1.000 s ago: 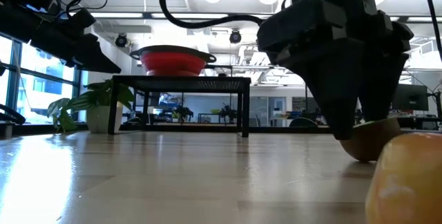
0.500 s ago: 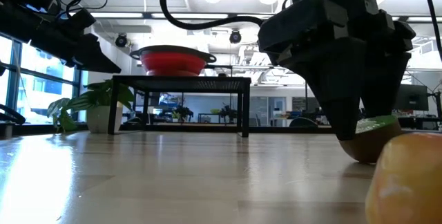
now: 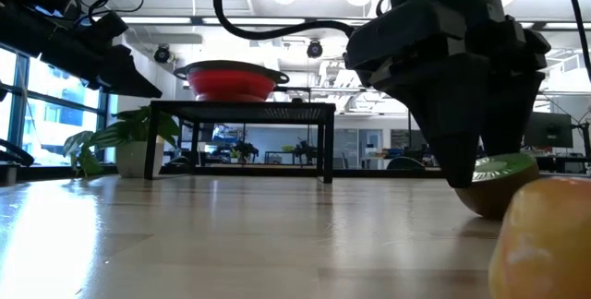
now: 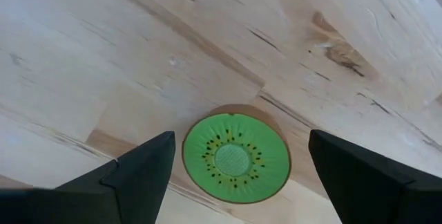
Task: Pick & Place Fruit
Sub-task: Put the brown sliced kiwi into the red strainer bowl on the shelf
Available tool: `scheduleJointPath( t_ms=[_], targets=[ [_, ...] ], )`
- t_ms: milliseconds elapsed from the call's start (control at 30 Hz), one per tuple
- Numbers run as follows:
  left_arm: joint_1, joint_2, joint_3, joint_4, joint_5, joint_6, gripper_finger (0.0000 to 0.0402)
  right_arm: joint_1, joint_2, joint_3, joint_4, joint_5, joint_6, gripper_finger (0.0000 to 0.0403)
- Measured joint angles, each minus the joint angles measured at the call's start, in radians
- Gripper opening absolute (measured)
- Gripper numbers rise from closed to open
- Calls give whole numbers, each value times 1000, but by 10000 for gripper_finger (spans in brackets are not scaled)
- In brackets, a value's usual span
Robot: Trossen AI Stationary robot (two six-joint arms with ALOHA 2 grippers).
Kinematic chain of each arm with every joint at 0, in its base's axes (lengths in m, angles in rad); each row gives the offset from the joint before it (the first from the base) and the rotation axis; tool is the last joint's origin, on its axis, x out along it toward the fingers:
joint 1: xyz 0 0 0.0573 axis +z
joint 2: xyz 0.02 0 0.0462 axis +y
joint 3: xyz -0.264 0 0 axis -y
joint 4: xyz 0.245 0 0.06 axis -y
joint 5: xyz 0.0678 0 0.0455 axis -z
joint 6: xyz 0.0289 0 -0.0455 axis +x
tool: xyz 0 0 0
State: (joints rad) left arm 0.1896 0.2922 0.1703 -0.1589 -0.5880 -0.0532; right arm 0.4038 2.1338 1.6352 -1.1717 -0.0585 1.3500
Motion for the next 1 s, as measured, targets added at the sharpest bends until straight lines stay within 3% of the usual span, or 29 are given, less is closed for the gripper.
scheduleJointPath(
  t_ms=[1000],
  targets=[
    [0, 0, 0, 0, 0, 4, 228, 2, 55, 0, 32, -53, -46, 326]
  ],
)
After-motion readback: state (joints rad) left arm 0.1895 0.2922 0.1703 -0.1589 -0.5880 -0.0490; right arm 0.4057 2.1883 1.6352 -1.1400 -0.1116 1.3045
